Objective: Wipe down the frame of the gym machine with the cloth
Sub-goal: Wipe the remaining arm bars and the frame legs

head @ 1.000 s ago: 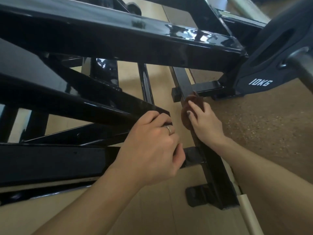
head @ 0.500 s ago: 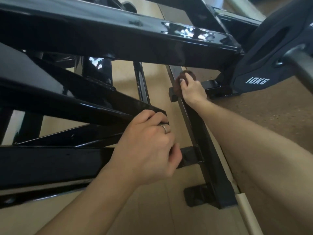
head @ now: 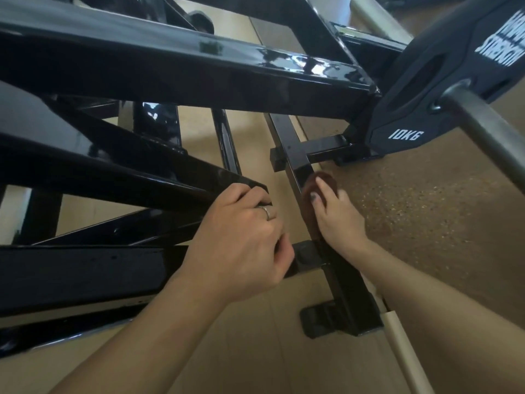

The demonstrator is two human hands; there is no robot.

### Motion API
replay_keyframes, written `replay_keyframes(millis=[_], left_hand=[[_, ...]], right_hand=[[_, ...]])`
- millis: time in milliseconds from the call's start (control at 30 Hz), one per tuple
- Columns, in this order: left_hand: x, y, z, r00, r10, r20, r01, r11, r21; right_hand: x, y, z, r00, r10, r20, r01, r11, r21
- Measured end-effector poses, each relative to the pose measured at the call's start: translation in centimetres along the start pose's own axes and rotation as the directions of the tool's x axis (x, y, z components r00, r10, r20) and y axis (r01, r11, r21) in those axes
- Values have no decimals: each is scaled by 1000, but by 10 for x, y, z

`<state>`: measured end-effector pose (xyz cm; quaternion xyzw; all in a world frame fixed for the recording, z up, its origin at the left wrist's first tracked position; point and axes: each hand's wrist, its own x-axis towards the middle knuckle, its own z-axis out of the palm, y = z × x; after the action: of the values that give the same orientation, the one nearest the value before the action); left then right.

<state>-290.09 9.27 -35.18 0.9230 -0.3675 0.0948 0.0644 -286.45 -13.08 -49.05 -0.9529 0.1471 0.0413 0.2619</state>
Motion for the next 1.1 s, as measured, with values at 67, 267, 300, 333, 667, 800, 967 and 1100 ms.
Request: replay_keyframes(millis=[67,267,300,333,667,800,967,1100], left_hand=[[1,-1,1,1000,6,-5,-6,1000,10],[0,0,-1,1000,11,0,-11,1000,28],[0,1,-1,1000,8,-1,-8,999,35],[1,1,-1,1000,6,-2,-6,999,50],[-4,4,-1,1000,11,-23,-9,996,92],[-5,4,0,999,19,-37,-15,995,103],[-5,3,2,997,31,-67,-25,995,94],[-5,1,2,996,30,-80,-23,996,84]], right_hand=[[45,-20,3,1000,-20,-15,20,1000,1],[93,-38,2,998,-47,44,44,997,70],[83,-31,1,997,-61,50,57,994,92],[69,-23,1,996,-75,52,69,992,110],[-164,64,-10,998,-63,8,63,996,59],[-194,74,-5,998,-67,-20,67,997,26],[-132,52,-7,995,-95,-23,93,993,-76],[-56,23,0,992,-114,-50,112,992,-51]])
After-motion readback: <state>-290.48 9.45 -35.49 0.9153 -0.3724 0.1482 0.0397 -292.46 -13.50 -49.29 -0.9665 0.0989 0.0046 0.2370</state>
